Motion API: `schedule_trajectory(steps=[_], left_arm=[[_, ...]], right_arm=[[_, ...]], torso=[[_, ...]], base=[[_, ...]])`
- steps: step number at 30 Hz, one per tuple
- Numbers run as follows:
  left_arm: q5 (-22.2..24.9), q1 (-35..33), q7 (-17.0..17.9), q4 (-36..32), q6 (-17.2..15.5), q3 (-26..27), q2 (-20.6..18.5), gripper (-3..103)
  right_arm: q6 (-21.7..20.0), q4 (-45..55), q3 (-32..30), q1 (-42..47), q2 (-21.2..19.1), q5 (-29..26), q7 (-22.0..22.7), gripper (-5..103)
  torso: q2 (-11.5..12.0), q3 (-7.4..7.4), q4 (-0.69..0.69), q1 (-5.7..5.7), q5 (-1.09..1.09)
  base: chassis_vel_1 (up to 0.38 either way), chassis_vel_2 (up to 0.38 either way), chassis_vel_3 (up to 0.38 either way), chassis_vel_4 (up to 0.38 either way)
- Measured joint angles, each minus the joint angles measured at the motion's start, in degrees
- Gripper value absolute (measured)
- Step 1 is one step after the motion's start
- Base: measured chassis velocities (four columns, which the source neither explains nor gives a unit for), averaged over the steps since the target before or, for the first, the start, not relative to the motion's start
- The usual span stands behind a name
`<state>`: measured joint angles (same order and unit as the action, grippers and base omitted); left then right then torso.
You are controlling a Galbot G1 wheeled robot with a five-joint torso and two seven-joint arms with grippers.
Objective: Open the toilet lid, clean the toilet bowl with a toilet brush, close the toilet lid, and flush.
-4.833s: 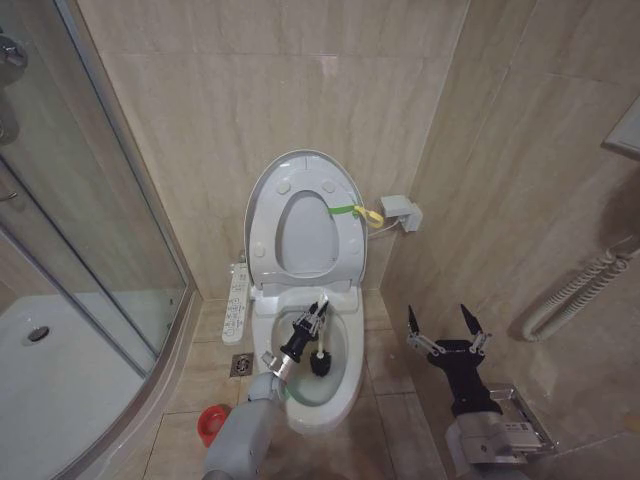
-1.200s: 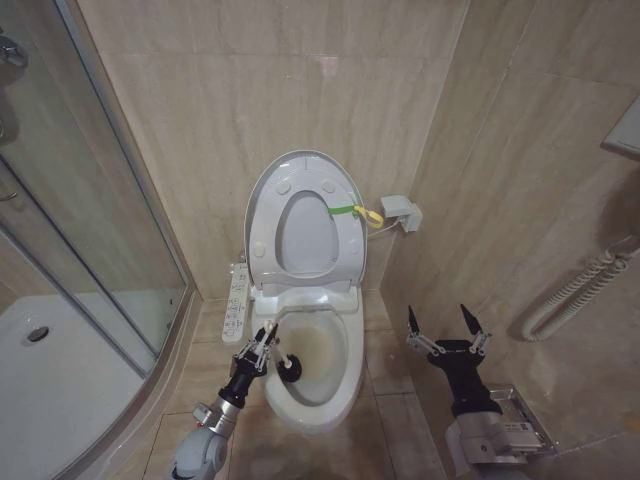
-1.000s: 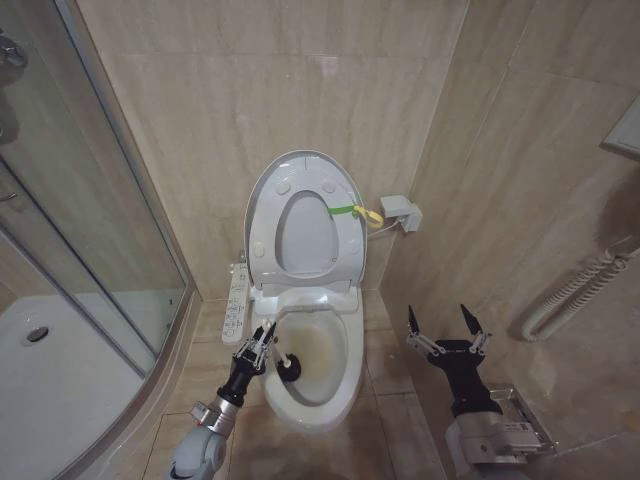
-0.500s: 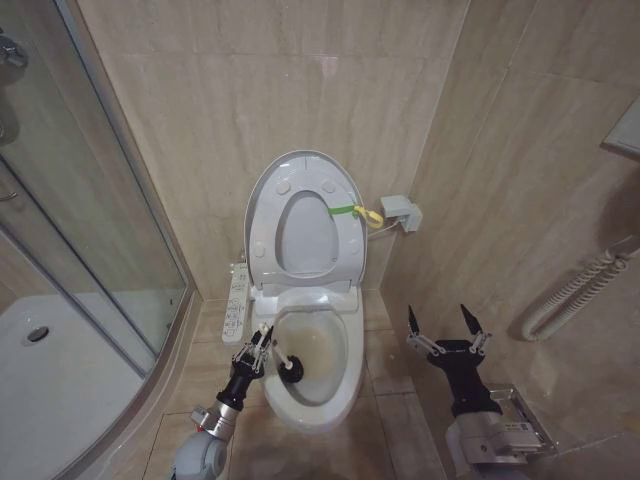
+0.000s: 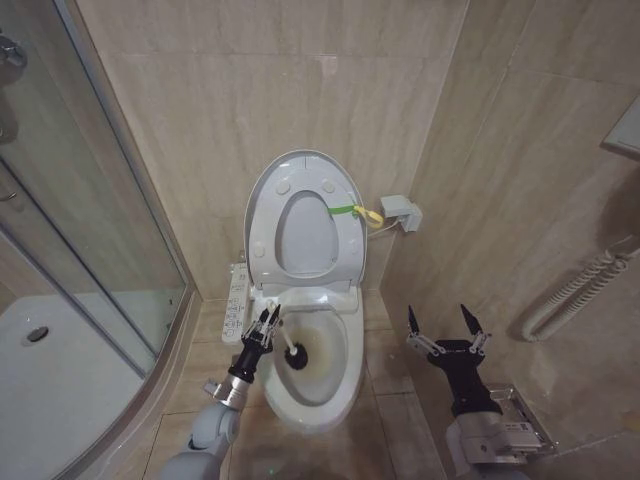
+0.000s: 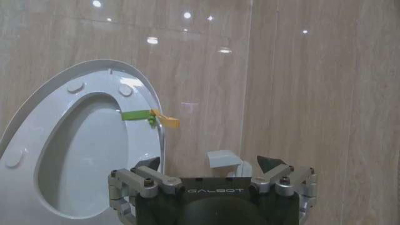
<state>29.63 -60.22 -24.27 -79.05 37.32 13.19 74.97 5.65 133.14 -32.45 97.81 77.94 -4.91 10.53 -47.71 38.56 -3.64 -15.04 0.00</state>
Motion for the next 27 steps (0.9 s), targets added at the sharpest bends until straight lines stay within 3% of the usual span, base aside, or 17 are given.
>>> schedule_trajectory(steps=[20,25,27], left_arm=[[-1.7,-12.2,-1.1,-17.8,-0.8,3.8,-5.0,21],[-3.2,-16.8,0.4,-24.9,-1.7,6.0,-4.9,21],[-5.8,-20.4,1.9,-28.6,-1.8,8.4,-3.8,21]], right_arm=[[0.0,0.0,0.0,0.0,0.0,0.0,0.0,100],[0.0,0.0,0.0,0.0,0.0,0.0,0.0,100],[0.0,0.0,0.0,0.0,0.0,0.0,0.0,100]], torso=[[0.0,0.00,-0.01,0.01,0.00],[0.0,0.00,-0.01,0.01,0.00],[0.0,-0.01,-0.01,0.01,-0.01]], base=[[0.000,0.000,0.000,0.000],[0.000,0.000,0.000,0.000],[0.000,0.000,0.000,0.000]])
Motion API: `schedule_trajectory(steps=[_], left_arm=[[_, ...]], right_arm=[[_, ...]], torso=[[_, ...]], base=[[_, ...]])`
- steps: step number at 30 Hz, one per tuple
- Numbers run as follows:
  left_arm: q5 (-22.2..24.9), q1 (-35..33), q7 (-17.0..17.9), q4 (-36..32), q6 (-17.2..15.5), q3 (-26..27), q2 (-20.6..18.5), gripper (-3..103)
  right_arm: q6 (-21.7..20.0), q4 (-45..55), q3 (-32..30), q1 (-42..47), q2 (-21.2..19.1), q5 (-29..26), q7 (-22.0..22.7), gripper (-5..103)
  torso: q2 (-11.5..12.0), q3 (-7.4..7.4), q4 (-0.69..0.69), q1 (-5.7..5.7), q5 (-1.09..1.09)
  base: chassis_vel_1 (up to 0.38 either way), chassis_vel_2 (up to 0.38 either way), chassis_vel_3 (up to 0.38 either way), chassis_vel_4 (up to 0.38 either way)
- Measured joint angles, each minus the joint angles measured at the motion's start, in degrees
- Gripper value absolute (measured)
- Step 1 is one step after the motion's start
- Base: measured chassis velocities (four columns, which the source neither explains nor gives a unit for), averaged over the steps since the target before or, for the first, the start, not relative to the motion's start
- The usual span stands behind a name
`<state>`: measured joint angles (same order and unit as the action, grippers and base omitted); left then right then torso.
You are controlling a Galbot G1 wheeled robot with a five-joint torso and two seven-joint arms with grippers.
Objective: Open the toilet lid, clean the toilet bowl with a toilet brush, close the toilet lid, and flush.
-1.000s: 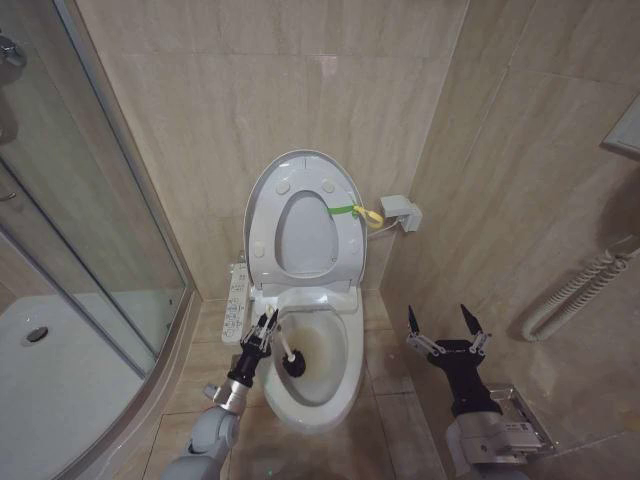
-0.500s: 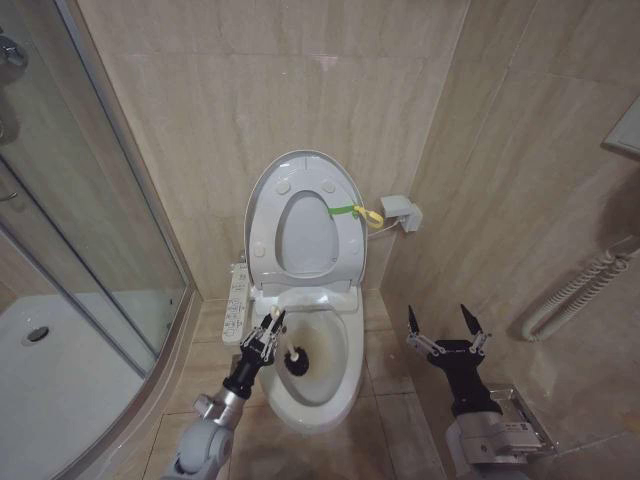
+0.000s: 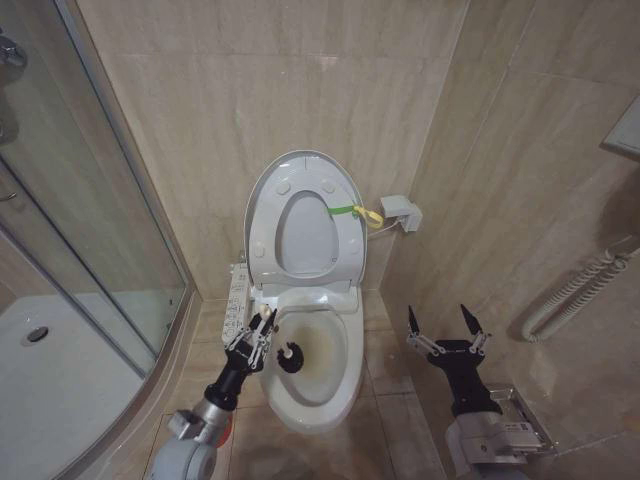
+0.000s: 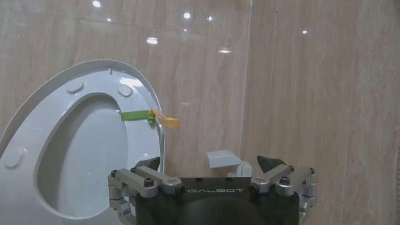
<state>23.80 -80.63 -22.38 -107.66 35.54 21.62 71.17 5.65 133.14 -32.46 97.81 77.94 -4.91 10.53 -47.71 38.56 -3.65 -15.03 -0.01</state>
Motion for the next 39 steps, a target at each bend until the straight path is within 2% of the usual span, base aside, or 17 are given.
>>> schedule_trajectory(steps=[2,5,7,9,11,12,15,18,23,25,26,27,31,32,35,39], left_arm=[[-0.9,-1.4,0.2,-1.1,0.0,1.1,0.5,21],[-5.3,-8.8,-0.2,-5.9,1.1,7.0,2.9,21],[-6.1,-10.6,-0.5,-6.8,1.5,8.5,3.4,21],[-7.8,-15.2,-0.9,-9.0,2.7,12.2,5.2,21],[-8.1,-19.1,-0.9,-10.5,4.0,14.5,7.8,21],[-8.1,-19.1,-0.9,-10.5,4.0,14.5,7.8,21],[-8.7,-22.7,0.0,-10.3,6.5,17.1,11.3,21],[-8.6,-23.5,1.3,-9.1,7.7,18.9,12.5,21],[-5.5,-21.8,1.8,-2.7,10.4,23.0,12.4,21],[-1.2,-19.3,0.1,4.7,11.3,24.6,11.4,21],[-1.2,-19.3,0.1,4.7,11.3,24.6,11.4,21],[0.5,-18.2,-0.4,7.8,11.3,25.0,10.8,21],[7.1,-12.1,-4.3,20.0,11.5,26.3,8.1,21],[7.1,-12.1,-4.3,20.0,11.5,26.3,8.1,21],[11.4,-7.7,-7.3,25.6,11.5,26.1,6.4,21],[11.6,-3.4,-9.1,30.4,11.5,25.7,5.2,21]], right_arm=[[0.0,0.0,0.0,0.0,0.0,0.0,0.0,100],[0.0,0.0,0.0,0.0,0.0,0.0,0.0,100],[0.0,0.0,0.0,0.0,0.0,0.0,0.0,100],[0.0,0.0,0.0,0.0,0.0,0.0,0.0,100],[0.0,0.0,0.0,0.0,0.0,0.0,0.0,100],[0.0,0.0,0.0,0.0,0.0,0.0,0.0,100],[0.0,0.0,0.0,0.0,0.0,0.0,0.0,100],[0.0,0.0,0.0,0.0,0.0,0.0,0.0,100],[0.0,0.0,0.0,0.0,0.0,0.0,0.0,100],[0.0,0.0,0.0,0.0,0.0,0.0,0.0,100],[0.0,0.0,0.0,0.0,0.0,0.0,0.0,100],[0.0,0.0,0.0,0.0,0.0,0.0,0.0,100],[0.0,0.0,0.0,0.0,0.0,0.0,0.0,100],[0.0,0.0,0.0,0.0,0.0,0.0,0.0,100],[0.0,0.0,0.0,0.0,0.0,0.0,0.0,100],[0.0,0.0,0.0,0.0,0.0,0.0,0.0,100]], torso=[[0.0,0.00,0.00,0.00,0.00],[0.0,0.00,-0.01,0.00,0.00],[0.0,0.00,0.00,0.00,0.01],[0.0,0.00,0.02,0.00,0.01],[0.0,0.00,0.01,0.00,0.01],[0.0,0.00,0.01,0.00,0.01],[0.0,0.00,0.01,0.00,0.01],[0.0,0.00,0.01,0.00,0.00],[0.0,0.00,0.00,0.00,0.01],[0.0,0.00,0.00,0.00,0.01],[0.0,0.00,0.00,0.00,0.01],[0.0,0.00,0.00,-0.01,-0.01],[0.0,0.01,0.01,0.00,-0.02],[0.0,0.01,0.01,0.00,-0.02],[0.0,0.01,0.00,-0.01,-0.01],[0.0,0.01,0.00,-0.01,-0.01]], base=[[0.000,0.000,0.000,0.000],[0.000,0.000,0.000,0.000],[0.000,0.000,0.000,0.000],[0.000,0.000,0.000,0.000],[0.000,0.000,0.000,0.000],[0.000,0.000,0.000,0.000],[0.000,0.000,0.000,0.000],[0.000,0.000,0.000,0.000],[0.000,0.000,0.000,0.000],[0.000,0.000,0.000,0.000],[0.000,0.000,0.000,0.000],[0.000,0.000,0.000,0.000],[0.000,0.000,0.000,0.000],[0.000,0.000,0.000,0.000],[0.000,0.000,0.000,0.000],[0.000,0.000,0.000,0.000]])
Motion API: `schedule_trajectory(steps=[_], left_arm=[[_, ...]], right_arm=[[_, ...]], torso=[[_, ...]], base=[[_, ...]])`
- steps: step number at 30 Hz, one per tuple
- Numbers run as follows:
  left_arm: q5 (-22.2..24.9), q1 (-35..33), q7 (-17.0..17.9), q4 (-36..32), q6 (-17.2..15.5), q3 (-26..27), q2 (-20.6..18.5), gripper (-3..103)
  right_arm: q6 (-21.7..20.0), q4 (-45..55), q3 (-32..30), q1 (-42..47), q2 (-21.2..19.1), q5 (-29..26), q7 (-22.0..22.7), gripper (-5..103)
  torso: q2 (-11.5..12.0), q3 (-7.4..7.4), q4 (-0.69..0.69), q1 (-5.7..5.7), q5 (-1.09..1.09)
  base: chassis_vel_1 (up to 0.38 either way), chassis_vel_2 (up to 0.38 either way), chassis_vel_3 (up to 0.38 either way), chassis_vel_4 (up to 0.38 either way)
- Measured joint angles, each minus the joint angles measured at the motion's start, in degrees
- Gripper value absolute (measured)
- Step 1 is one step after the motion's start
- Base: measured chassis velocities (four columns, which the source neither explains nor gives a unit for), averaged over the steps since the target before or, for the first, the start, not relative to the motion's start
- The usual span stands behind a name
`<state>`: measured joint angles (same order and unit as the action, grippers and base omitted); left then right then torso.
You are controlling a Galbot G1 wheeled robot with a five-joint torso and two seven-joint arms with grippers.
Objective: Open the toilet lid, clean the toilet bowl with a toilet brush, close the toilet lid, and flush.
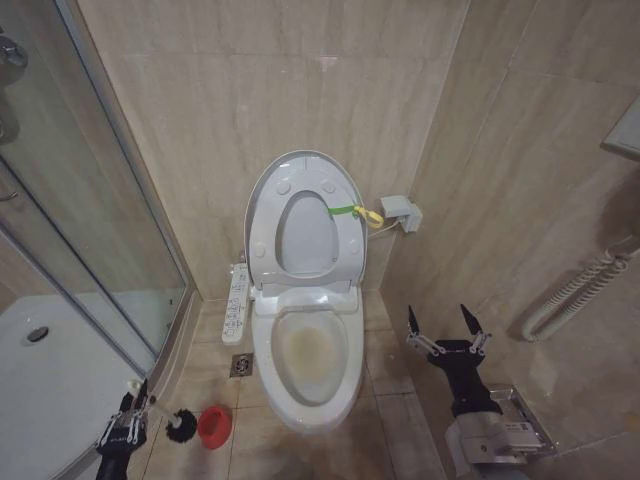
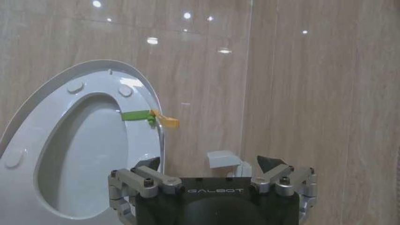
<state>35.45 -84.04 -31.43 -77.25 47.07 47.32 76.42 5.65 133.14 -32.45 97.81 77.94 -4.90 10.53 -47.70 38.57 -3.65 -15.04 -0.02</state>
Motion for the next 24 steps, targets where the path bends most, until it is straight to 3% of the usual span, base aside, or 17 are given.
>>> schedule_trajectory(steps=[7,15,24], left_arm=[[-0.1,6.6,-2.1,9.0,0.0,-1.9,-1.9,21],[5.7,13.8,-6.7,20.7,0.0,-5.4,-5.0,21],[6.6,21.9,-9.9,30.4,0.0,-11.2,-6.4,21]], right_arm=[[0.0,0.0,0.0,0.0,0.0,0.0,0.0,100],[0.0,0.0,0.0,0.0,0.0,0.0,0.0,100],[0.0,0.0,0.0,0.0,0.0,0.0,0.0,100]], torso=[[0.0,0.00,0.00,0.00,0.00],[0.0,0.00,0.00,0.00,0.02],[0.0,0.00,0.00,0.00,0.02]], base=[[0.000,0.000,0.000,0.000],[0.000,0.000,0.000,0.000],[0.000,0.000,0.000,0.000]])
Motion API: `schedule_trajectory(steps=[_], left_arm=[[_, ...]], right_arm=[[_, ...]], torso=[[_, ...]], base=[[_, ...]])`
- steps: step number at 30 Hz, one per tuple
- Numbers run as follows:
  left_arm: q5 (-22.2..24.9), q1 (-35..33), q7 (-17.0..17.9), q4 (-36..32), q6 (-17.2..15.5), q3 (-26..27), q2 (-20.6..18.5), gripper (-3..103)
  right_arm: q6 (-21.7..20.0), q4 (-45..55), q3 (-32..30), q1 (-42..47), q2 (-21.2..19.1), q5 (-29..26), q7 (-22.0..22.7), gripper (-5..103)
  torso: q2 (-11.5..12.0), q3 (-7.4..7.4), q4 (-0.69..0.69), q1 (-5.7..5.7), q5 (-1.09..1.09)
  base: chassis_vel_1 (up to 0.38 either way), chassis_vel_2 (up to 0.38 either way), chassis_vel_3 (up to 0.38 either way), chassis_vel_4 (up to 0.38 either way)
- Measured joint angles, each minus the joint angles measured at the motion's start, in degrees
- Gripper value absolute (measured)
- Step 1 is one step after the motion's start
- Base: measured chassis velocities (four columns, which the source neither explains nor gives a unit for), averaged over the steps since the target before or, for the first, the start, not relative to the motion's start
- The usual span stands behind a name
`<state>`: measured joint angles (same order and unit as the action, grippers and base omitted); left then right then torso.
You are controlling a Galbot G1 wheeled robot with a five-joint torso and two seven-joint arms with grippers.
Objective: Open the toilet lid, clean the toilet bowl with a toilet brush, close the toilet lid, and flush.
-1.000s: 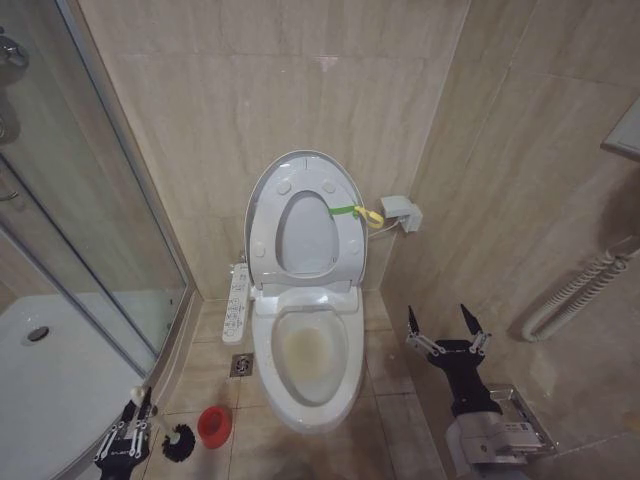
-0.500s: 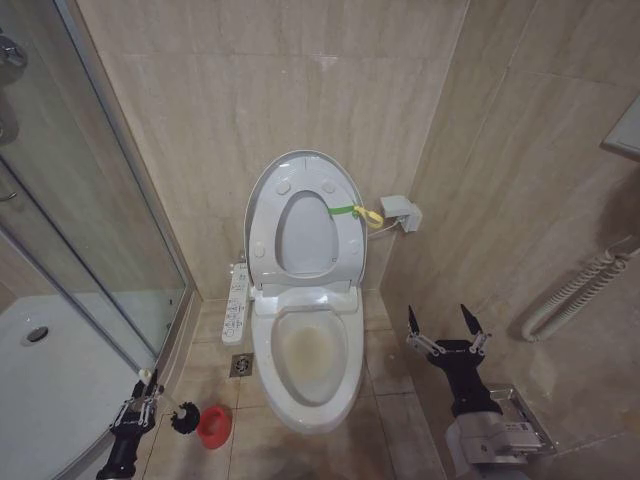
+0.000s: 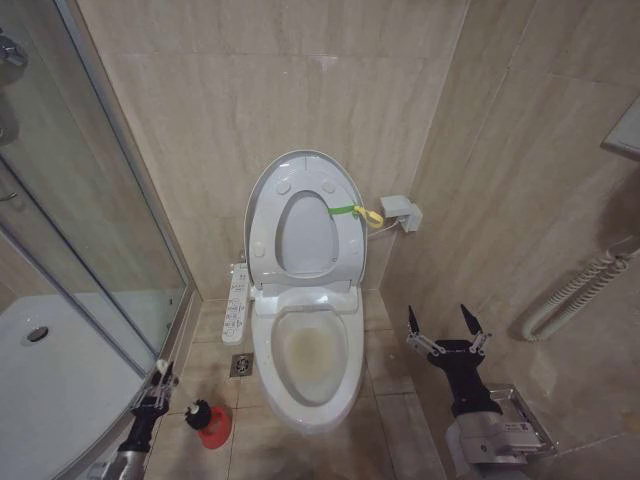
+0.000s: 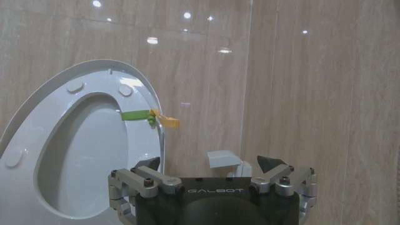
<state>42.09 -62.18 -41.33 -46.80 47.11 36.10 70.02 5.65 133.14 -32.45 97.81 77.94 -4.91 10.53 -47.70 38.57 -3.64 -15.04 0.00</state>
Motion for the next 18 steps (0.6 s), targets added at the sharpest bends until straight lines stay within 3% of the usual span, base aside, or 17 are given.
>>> schedule_trajectory(steps=[7,18], left_arm=[[-0.5,4.5,-1.3,5.8,0.0,-2.8,-0.1,21],[-1.6,4.4,-1.9,8.8,0.0,-2.7,0.0,21]], right_arm=[[0.0,0.0,0.0,0.0,0.0,0.0,0.0,100],[0.0,0.0,0.0,0.0,0.0,0.0,0.0,100]], torso=[[0.0,0.00,-0.01,0.00,0.01],[0.0,-0.01,0.01,0.01,0.00]], base=[[0.000,0.000,0.000,0.000],[0.000,0.000,0.000,0.000]])
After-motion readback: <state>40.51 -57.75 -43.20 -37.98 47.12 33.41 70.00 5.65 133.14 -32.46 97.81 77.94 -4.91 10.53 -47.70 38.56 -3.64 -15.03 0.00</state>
